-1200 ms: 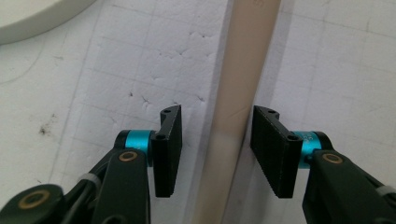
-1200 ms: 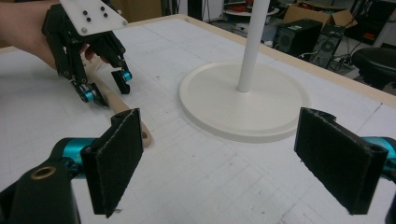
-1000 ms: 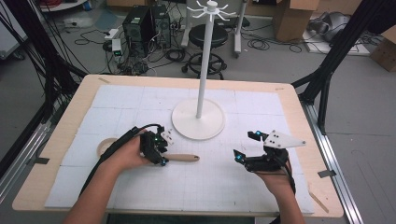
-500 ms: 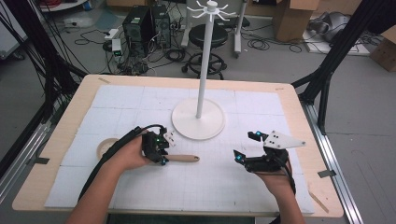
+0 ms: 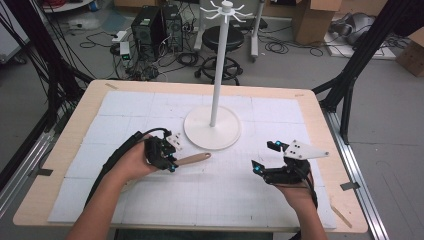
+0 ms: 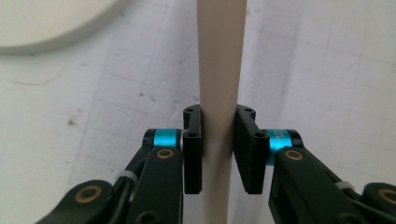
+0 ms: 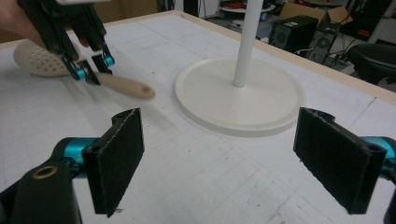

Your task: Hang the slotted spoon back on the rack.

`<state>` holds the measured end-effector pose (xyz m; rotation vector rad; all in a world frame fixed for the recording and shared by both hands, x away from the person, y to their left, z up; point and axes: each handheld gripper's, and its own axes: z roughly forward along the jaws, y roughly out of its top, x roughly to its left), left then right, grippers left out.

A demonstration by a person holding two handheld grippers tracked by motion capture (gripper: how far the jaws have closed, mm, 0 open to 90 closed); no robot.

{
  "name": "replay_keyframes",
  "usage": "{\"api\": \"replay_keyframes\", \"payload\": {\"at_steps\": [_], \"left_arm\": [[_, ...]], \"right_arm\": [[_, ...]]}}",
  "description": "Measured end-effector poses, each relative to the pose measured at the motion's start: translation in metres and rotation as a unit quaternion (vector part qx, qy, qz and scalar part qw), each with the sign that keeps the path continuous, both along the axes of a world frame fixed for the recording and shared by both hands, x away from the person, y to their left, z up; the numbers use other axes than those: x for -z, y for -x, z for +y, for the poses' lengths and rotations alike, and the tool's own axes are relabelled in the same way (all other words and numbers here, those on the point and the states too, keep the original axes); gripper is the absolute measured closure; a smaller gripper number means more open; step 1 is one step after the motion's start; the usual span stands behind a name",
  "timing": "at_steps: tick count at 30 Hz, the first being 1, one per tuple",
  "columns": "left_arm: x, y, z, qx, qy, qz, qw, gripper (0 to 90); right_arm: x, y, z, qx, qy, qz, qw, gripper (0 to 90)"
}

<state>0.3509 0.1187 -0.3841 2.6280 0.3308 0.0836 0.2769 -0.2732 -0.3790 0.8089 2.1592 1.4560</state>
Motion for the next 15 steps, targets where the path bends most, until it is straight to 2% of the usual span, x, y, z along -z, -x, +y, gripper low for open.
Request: {"api": "replay_keyframes", "payload": {"at_steps": [1,2,7,12,13,15], "left_arm": [[-0.010,0.000,0.009,-0.009,0.024,-0.004,0.9997,74.6],[-0.010,0.000,0.009,-0.009,0.024,-0.004,0.9997,74.6],[-0.036,0.002,0.026,-0.027,0.075,-0.019,0.9966,74.7],[-0.061,0.002,0.034,-0.038,0.105,-0.046,0.9927,74.7],[-0.070,0.003,0.036,-0.037,0.118,-0.053,0.9909,74.7],[-0.074,0.003,0.037,-0.037,0.125,-0.055,0.9899,74.7]], "right_arm": [[0.000,0.000,0.000,0.000,0.001,0.001,1.0000,15.2],[0.000,0.000,0.000,0.000,0.001,0.001,1.0000,15.2],[0.001,-0.001,0.003,-0.004,0.002,0.002,1.0000,15.2],[0.001,-0.001,0.004,-0.005,0.002,0.001,1.0000,15.2],[0.001,-0.001,0.004,-0.004,0.001,0.001,1.0000,15.2],[0.001,-0.001,0.003,-0.004,0.002,0.002,1.0000,15.2]]}}
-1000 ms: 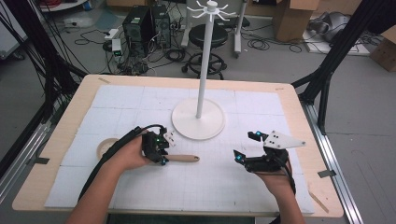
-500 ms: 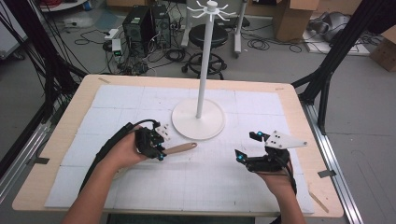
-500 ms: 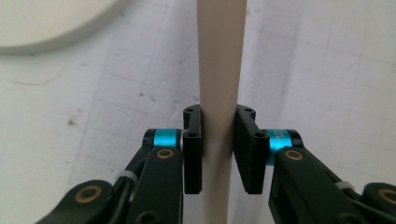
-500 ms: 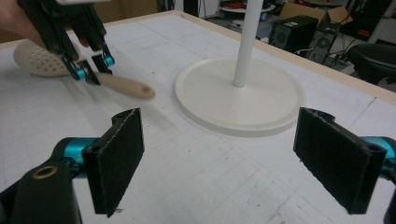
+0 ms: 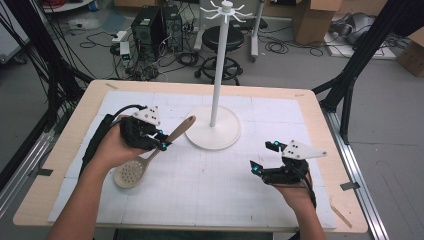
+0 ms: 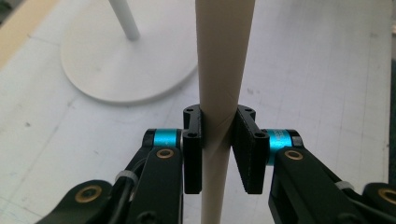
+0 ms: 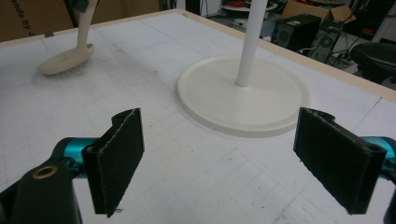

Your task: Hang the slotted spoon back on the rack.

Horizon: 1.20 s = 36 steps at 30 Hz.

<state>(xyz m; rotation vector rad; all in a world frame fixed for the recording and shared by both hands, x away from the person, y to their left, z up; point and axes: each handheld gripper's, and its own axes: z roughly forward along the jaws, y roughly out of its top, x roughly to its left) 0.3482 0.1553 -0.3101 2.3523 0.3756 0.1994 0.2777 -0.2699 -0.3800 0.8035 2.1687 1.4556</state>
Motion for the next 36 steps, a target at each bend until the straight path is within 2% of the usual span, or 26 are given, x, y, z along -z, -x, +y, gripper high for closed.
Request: {"api": "replay_keyframes", "payload": {"at_steps": [6,14,23,32,35,36], "left_arm": [[-0.024,0.000,-0.001,-0.010,0.016,-0.015,0.9997,74.6],[-0.050,-0.010,-0.003,-0.007,0.062,-0.011,0.9980,74.6],[-0.072,-0.019,-0.013,-0.007,0.070,-0.009,0.9975,74.6],[-0.099,-0.042,-0.024,-0.022,0.068,-0.005,0.9974,74.6],[-0.110,-0.049,-0.028,-0.027,0.062,-0.007,0.9977,74.6],[-0.118,-0.053,-0.031,-0.034,0.061,-0.008,0.9975,74.6]], "right_arm": [[0.000,0.000,0.000,0.000,-0.001,-0.001,1.0000,15.2],[0.000,0.000,-0.001,0.000,-0.003,0.000,1.0000,15.2],[-0.001,0.000,-0.002,0.002,-0.003,-0.001,1.0000,15.2],[0.000,0.000,-0.001,-0.002,-0.005,0.000,1.0000,15.2],[0.000,-0.001,-0.001,-0.001,-0.006,0.001,1.0000,15.2],[0.000,-0.001,-0.002,-0.001,-0.008,0.003,1.0000,15.2]]}}
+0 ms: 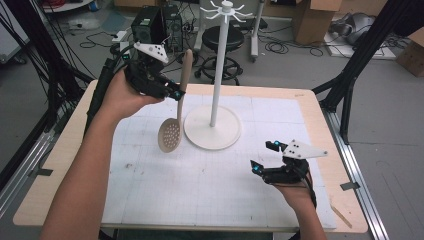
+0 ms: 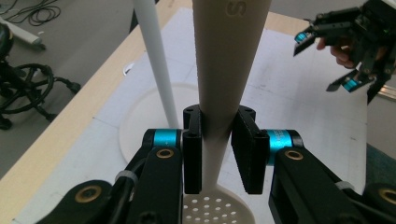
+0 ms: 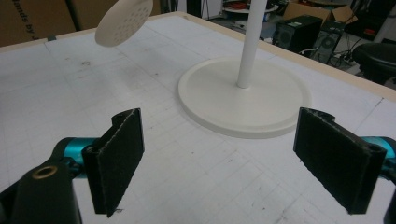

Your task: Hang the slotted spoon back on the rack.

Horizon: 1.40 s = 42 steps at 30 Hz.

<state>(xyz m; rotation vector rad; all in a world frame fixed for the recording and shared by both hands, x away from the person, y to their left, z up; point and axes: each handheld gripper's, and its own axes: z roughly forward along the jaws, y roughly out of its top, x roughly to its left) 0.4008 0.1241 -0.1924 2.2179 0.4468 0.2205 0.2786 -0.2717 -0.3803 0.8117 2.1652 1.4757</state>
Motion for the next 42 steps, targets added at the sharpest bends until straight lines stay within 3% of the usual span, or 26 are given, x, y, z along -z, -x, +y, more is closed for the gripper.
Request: {"api": "replay_keyframes", "payload": {"at_steps": [5,19,28,32,42], "left_arm": [[-0.013,-0.009,-0.005,-0.007,0.005,-0.002,1.0000,74.5],[-0.053,-0.030,-0.024,-0.041,-0.007,-0.006,0.9991,74.6],[-0.052,-0.041,-0.033,-0.056,-0.023,0.001,0.9982,74.5],[-0.049,-0.046,-0.036,-0.057,-0.020,0.014,0.9981,74.6],[-0.045,-0.053,-0.045,-0.055,-0.024,0.015,0.9981,74.5]], "right_arm": [[0.001,0.000,-0.002,0.001,-0.002,-0.001,1.0000,15.2],[0.001,0.001,-0.006,0.003,-0.010,0.000,0.9999,15.2],[0.001,0.002,-0.007,0.003,-0.017,0.002,0.9999,15.2],[0.001,0.003,-0.009,0.004,-0.019,0.001,0.9998,15.2],[0.002,0.003,-0.011,0.007,-0.021,0.003,0.9998,15.2]]}}
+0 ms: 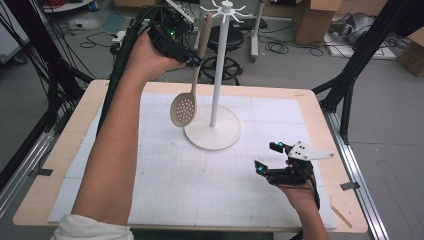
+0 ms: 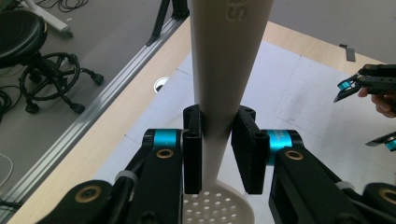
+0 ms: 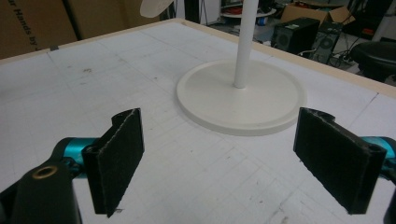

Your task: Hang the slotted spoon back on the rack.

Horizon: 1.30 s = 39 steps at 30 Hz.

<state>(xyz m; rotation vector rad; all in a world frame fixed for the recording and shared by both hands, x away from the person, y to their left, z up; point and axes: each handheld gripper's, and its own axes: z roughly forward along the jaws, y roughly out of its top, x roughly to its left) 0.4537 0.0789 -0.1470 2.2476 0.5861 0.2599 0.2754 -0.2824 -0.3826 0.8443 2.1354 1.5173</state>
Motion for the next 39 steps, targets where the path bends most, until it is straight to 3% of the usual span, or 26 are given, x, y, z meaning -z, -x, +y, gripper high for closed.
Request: {"api": "replay_keyframes", "payload": {"at_steps": [10,13,17,20,23,24,28,31,32,38,39], "left_arm": [[0.005,-0.004,0.001,0.003,0.002,-0.009,1.0000,73.8],[0.009,-0.004,0.006,-0.006,0.013,-0.007,0.9999,63.8],[0.016,-0.001,0.012,-0.004,-0.004,0.001,1.0000,58.1],[0.019,0.001,0.021,-0.002,0.016,0.002,0.9999,54.1],[0.024,0.004,0.028,-0.010,0.007,0.011,0.9999,51.1],[0.024,0.005,0.030,-0.008,0.005,0.009,0.9999,50.6],[0.030,0.015,0.040,0.004,0.038,0.006,0.9992,45.2],[0.033,0.019,0.042,0.012,0.031,0.012,0.9994,41.1],[0.036,0.023,0.044,0.022,0.044,0.012,0.9987,38.3],[0.046,0.034,0.050,0.034,0.043,0.012,0.9984,32.2],[0.051,0.039,0.054,0.040,0.055,0.010,0.9977,31.1]], "right_arm": [[0.001,0.000,0.000,-0.001,0.001,-0.001,1.0000,15.2],[0.001,0.001,-0.001,0.000,0.003,0.000,1.0000,15.2],[0.001,0.001,0.000,-0.001,0.003,0.002,1.0000,15.2],[0.001,0.001,0.002,-0.002,0.005,0.001,1.0000,15.2],[0.001,0.001,0.003,-0.005,0.008,0.002,1.0000,15.2],[0.001,0.002,0.004,-0.004,0.007,0.004,1.0000,15.2],[0.002,0.001,0.005,-0.006,0.009,0.002,0.9999,15.2],[0.002,0.001,0.006,-0.005,0.010,0.002,0.9999,15.2],[0.002,0.001,0.007,-0.006,0.010,0.005,0.9999,15.2],[0.002,0.000,0.010,-0.009,0.012,0.004,0.9999,15.2],[0.003,0.000,0.011,-0.012,0.014,0.006,0.9998,15.2]]}}
